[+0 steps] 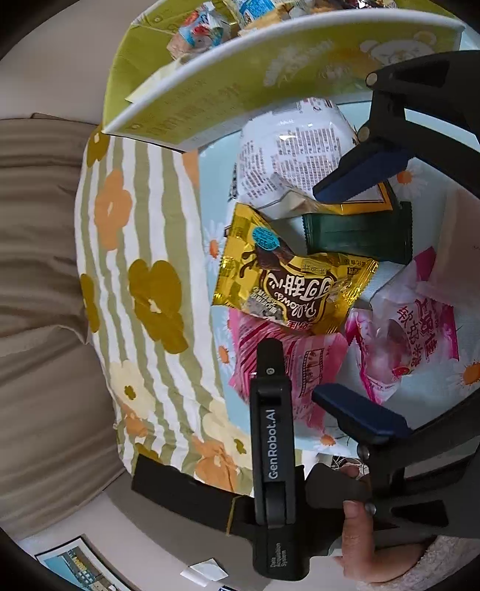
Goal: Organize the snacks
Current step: 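Grasp the pink striped bag with the left tool while the right tool grasps the gold chocolate bag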
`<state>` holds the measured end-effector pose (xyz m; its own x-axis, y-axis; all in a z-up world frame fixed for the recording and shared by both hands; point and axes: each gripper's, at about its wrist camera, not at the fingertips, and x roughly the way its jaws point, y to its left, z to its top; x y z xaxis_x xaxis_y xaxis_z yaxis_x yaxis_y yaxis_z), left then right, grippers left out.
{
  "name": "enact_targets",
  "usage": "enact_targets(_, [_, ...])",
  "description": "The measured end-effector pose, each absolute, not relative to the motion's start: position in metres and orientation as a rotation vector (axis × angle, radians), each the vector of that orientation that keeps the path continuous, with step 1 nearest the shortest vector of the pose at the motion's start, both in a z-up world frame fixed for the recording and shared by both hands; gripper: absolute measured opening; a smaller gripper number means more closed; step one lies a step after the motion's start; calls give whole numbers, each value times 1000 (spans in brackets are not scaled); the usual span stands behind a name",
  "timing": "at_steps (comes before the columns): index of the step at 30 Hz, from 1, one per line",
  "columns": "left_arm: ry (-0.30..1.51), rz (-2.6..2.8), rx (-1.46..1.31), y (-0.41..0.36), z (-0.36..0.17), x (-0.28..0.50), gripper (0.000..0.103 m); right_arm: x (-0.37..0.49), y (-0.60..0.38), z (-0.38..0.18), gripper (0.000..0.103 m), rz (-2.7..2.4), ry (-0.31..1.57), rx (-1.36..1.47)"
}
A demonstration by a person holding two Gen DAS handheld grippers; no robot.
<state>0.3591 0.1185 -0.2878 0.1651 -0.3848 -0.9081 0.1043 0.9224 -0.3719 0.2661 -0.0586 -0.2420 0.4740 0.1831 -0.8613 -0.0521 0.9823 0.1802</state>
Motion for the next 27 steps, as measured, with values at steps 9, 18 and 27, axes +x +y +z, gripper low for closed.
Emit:
enact_targets(9, [1329, -380, -287, 132, -290, 357, 69, 278, -53, -257, 90, 157, 1099, 156])
enact_targets(18, [1287, -326, -272, 159, -280, 353, 68, 292, -53, -270, 86, 119, 1131, 193])
enact_targets(27, [1261, -315, -285, 170, -273, 345, 68, 314, -48, -291, 56, 85, 1171, 219])
